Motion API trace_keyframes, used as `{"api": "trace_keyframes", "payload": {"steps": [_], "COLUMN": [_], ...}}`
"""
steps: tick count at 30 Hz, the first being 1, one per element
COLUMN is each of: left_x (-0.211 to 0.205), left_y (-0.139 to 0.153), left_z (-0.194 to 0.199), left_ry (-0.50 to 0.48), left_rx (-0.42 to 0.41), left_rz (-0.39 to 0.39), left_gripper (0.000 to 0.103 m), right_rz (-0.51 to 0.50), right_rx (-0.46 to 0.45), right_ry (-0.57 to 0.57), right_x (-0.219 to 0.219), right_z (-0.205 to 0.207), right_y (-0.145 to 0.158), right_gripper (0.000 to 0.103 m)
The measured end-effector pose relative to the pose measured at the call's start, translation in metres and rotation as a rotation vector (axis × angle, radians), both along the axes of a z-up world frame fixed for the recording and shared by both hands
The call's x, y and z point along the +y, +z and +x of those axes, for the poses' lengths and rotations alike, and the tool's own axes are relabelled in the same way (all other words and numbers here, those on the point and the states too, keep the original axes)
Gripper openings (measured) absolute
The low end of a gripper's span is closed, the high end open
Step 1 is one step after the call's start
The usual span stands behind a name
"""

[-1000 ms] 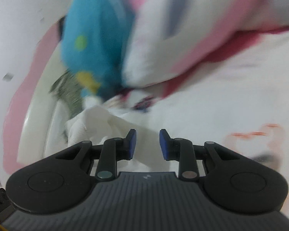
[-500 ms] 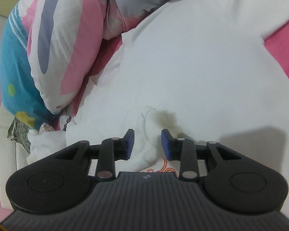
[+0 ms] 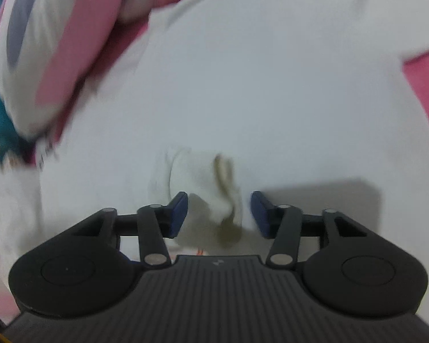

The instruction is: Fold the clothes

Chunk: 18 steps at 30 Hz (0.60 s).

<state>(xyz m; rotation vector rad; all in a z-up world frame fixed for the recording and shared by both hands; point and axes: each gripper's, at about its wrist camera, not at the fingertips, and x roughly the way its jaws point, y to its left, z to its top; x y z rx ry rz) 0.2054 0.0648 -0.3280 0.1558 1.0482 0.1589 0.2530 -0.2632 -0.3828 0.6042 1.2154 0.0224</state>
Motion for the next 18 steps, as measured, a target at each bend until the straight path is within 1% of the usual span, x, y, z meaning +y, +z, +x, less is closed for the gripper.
{"api": "trace_keyframes", "payload": {"steps": [1, 3, 4, 5, 7, 9, 13, 17, 18], "left_x": [0.003, 0.008, 0.009, 0.009, 0.014, 0.015, 0.014, 0.016, 0.016], "left_y": [-0.003, -0.008, -0.014, -0.019, -0.02, -0.022, -0.025, -0.025, -0.025], "left_z": [0.004, 0.013, 0.019, 0.025, 0.032, 0.036, 0.04, 0.039, 0.038], "left_ry": [0.01, 0.029, 0.024, 0.022, 0.037, 0.04, 0.032, 0.037, 0.039], "left_rx": [0.01, 0.031, 0.055, 0.068, 0.061, 0.053, 0.047, 0.046, 0.046], "left_rz": [0.042, 0.127, 0.176, 0.201, 0.186, 0.181, 0.183, 0.171, 0.169], "left_gripper": [0.054, 0.055, 0.055, 0.055, 0.056, 0.056, 0.056, 0.056, 0.056], "right_rz": [-0.022, -0.056, -0.058, -0.058, -0.073, -0.105, -0.118, -0.18, -0.189], "right_rx": [-0.005, -0.026, -0.056, -0.088, -0.159, -0.196, -0.212, -0.307, -0.302], "right_ry": [0.017, 0.039, 0.03, 0.018, -0.009, -0.036, -0.078, -0.082, -0.089], "right_x": [0.005, 0.012, 0.012, 0.011, 0.005, -0.004, -0.021, -0.024, -0.027], "right_z": [0.0, 0.0, -0.001, -0.002, -0.005, -0.009, -0.012, -0.01, -0.01], "right_y": [0.001, 0.006, 0.014, 0.023, 0.045, 0.059, 0.065, 0.088, 0.087], "right_gripper": [0.006, 0.004, 0.004, 0.004, 0.004, 0.004, 0.004, 0.004, 0.004]}}
